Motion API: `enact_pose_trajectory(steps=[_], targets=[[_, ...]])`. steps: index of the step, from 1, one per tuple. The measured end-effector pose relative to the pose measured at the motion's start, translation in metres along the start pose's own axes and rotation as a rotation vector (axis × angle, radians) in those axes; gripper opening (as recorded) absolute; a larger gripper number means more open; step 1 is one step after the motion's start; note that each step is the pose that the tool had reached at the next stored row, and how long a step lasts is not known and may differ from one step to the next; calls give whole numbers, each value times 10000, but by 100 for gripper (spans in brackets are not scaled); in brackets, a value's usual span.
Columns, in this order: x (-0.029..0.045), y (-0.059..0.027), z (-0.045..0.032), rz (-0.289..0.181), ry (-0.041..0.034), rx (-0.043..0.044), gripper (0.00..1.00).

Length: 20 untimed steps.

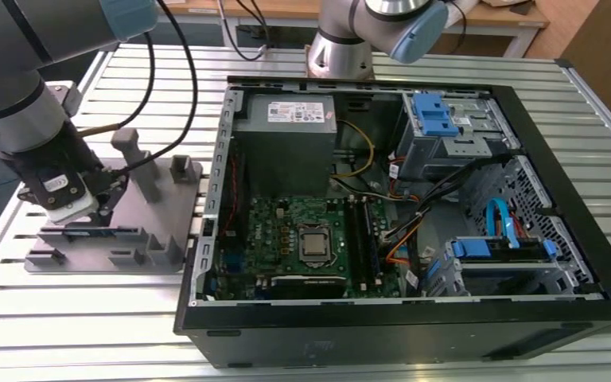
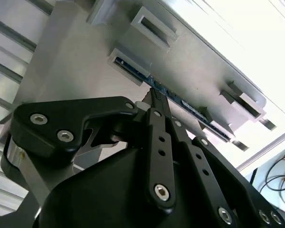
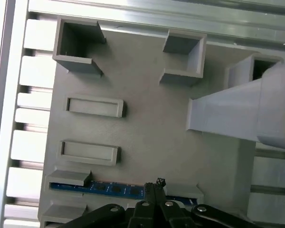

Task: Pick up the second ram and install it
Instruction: 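Pick up the second ram and move it above second insertion slot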

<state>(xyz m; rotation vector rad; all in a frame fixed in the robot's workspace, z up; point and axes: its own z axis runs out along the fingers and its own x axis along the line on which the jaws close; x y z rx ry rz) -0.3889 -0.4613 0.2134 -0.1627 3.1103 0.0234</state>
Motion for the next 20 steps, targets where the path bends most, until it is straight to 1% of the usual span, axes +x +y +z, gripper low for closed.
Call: enact_pose_trajectory(steps=[7, 20], targets=[[0, 0, 0, -1118, 15, -30, 11], [0, 0, 0, -2422, 33, -67, 11]])
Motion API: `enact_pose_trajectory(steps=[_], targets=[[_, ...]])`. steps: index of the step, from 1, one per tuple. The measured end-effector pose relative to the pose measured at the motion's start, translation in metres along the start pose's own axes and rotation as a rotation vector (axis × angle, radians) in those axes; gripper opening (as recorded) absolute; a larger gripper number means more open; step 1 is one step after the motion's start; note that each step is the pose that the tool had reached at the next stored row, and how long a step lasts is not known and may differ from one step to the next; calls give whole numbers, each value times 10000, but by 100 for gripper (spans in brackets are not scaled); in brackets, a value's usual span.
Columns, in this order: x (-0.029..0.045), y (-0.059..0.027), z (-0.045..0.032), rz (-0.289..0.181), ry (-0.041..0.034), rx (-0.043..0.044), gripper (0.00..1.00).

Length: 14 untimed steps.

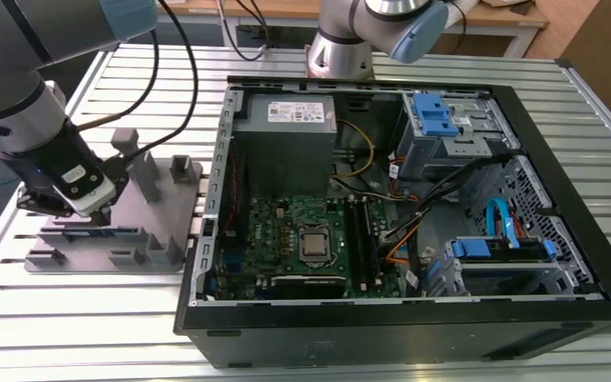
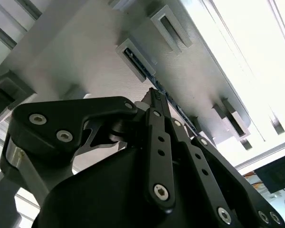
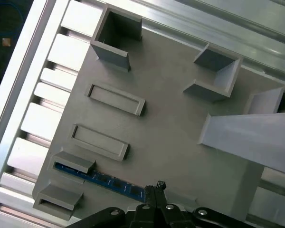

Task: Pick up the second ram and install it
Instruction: 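Pick up the second ram and move it above second insertion slot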

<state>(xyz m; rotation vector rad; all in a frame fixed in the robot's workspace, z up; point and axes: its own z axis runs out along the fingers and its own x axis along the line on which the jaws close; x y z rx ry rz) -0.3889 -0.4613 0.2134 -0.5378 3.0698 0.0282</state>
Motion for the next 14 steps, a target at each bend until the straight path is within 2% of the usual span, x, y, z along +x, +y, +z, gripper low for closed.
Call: enact_pose_trajectory(steps=[14], targets=[[0, 0, 0, -1338, 19, -37, 11]])
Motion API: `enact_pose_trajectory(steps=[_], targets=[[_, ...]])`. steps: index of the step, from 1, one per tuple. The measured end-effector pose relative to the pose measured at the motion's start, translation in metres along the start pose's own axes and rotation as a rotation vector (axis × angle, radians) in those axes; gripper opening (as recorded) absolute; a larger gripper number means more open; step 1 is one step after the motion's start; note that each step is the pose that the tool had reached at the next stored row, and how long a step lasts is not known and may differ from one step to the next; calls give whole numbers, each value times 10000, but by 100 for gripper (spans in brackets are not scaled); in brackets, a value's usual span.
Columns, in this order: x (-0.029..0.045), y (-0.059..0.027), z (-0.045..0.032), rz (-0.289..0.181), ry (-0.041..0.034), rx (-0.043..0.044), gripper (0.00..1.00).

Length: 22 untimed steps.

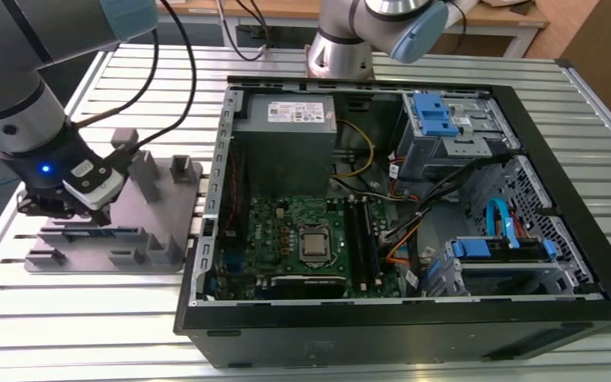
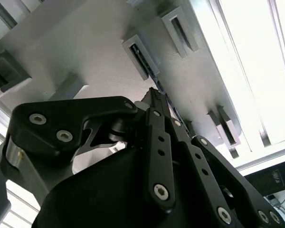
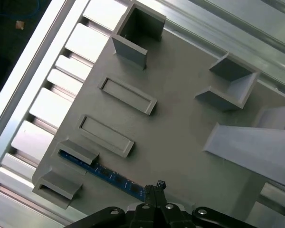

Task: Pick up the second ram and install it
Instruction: 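Pick up the second ram and move it above second insertion slot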

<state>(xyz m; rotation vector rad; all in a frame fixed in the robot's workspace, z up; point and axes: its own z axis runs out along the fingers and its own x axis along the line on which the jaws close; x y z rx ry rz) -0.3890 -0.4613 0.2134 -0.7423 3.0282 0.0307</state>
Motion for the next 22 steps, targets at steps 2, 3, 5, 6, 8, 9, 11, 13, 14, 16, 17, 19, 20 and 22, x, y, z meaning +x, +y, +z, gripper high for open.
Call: enact_pose_trajectory(steps=[2, 3, 5, 6, 8, 9, 11, 13, 14, 16, 17, 19, 20, 22], targets=[[0, 0, 0, -197, 2, -6, 11], [0, 0, 0, -289, 3, -8, 11], [0, 0, 0, -467, 6, -13, 11], [0, 0, 0, -556, 8, -15, 11], [0, 0, 0, -747, 10, -21, 11], [0, 0, 0, -838, 11, -23, 11], [0, 0, 0, -1029, 14, -28, 11], [0, 0, 0, -1214, 16, -34, 11], [0, 0, 0, -1303, 17, -36, 11], [0, 0, 0, -1482, 20, -41, 11], [0, 0, 0, -1568, 21, -43, 11], [0, 0, 0, -1737, 24, -48, 11], [0, 0, 0, -1820, 24, -50, 11], [0, 0, 0, -1996, 27, -55, 11]])
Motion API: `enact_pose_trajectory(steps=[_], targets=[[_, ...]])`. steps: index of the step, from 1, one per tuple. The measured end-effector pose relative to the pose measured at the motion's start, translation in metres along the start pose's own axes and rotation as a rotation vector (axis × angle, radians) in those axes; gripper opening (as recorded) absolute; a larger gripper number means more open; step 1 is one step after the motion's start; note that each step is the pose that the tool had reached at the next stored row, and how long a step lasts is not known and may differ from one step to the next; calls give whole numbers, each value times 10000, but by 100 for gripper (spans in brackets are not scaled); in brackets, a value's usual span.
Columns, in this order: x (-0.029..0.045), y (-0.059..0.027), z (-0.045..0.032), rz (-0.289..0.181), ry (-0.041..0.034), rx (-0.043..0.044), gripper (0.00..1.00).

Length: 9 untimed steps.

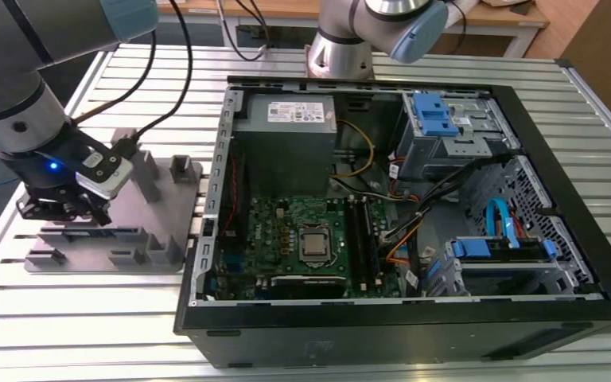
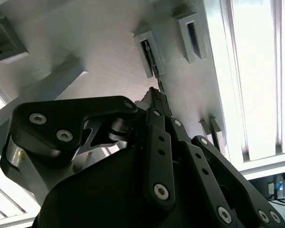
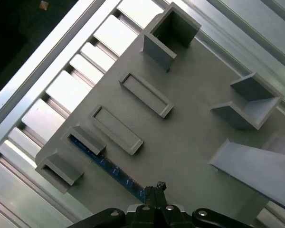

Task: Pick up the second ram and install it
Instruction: 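Pick up the second ram and move it above second insertion slot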

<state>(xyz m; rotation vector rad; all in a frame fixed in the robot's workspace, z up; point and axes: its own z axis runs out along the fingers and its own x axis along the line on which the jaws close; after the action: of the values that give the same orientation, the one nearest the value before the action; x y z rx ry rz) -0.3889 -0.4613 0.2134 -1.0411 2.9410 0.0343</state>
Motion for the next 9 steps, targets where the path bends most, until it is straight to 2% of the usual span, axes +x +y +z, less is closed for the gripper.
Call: enact_pose_trajectory(steps=[9], targets=[[0, 0, 0, -751, 10, -21, 11]])
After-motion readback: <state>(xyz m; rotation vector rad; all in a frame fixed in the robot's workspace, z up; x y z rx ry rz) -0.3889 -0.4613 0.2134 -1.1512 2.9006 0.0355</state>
